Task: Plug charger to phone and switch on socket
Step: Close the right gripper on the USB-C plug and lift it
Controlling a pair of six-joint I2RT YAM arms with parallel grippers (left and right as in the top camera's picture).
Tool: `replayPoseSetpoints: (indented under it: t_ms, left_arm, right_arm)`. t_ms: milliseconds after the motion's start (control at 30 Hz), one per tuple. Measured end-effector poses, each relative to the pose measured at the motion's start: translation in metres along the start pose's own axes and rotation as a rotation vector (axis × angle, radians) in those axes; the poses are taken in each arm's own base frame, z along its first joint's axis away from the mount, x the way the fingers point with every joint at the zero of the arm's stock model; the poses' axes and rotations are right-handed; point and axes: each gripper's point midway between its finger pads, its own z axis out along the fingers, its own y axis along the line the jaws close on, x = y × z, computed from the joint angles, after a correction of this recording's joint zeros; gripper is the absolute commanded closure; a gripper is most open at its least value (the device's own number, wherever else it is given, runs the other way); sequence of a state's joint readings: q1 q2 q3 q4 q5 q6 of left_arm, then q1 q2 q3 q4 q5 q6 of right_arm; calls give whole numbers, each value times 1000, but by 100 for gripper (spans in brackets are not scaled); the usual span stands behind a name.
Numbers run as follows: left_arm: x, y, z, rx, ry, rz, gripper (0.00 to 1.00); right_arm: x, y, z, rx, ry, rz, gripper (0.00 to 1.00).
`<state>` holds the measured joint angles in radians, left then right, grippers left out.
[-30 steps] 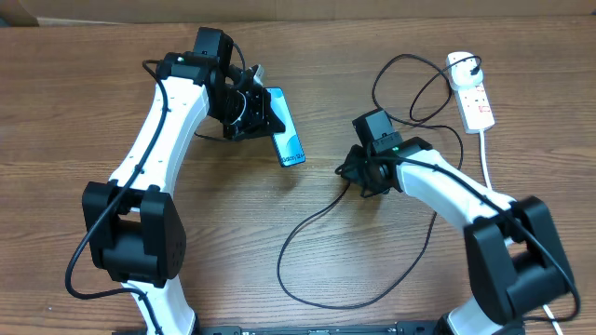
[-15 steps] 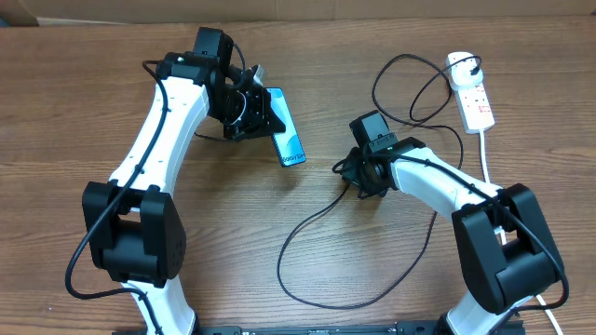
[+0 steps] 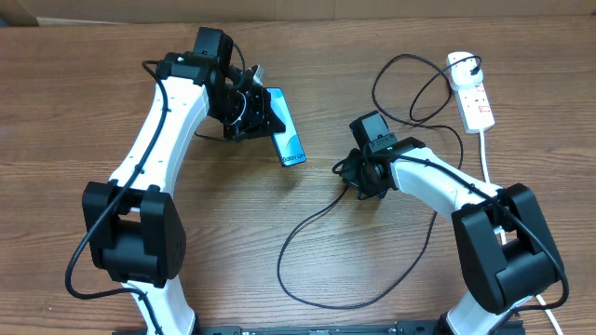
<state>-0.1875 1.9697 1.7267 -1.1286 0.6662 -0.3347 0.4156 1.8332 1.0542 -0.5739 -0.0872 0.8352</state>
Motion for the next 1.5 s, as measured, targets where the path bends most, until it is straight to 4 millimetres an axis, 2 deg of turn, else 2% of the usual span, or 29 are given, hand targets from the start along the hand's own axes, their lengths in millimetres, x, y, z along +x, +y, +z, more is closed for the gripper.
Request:
replayPoseSetpoints:
  t_ms: [267,567,933,967,1000,1033,1067,1167,1200,1300,1500]
  left_arm:
    - [0,0,0,0,0,0,96]
    - [0,0,0,0,0,0,96]
    - [0,0,0,0,0,-3,96]
    - [0,0,0,0,0,-3,96]
    - [0,0,0,0,0,-3,96]
    - [0,0,0,0,0,-3,96]
    - [0,0,0,0,0,-3,96]
    - [0,0,0,0,0,-3,96]
    - [0,0,0,0,0,-3,96]
    - [0,0,0,0,0,-3,96]
    - [0,0,0,0,0,-3,96]
  right_arm:
    - [0,0,0,-2,1,-1,79]
    - [-1,1,2,-5,-2,1,87]
    - [-1,1,3,-4,-1,1,91]
    - [-1,1,3,-4,0,1,90]
    - [-1,1,3,-4,0,2,85]
    - [-1,1,3,-4,0,5,74]
    - [0,1,3,-6,1,2,66]
    - [0,5,2,-20,6,1,62]
    - [0,6,1,-22,6,-2,62]
    - [1,5,1,-18,10,-3,77]
    - [5,1,2,1,25,0,83]
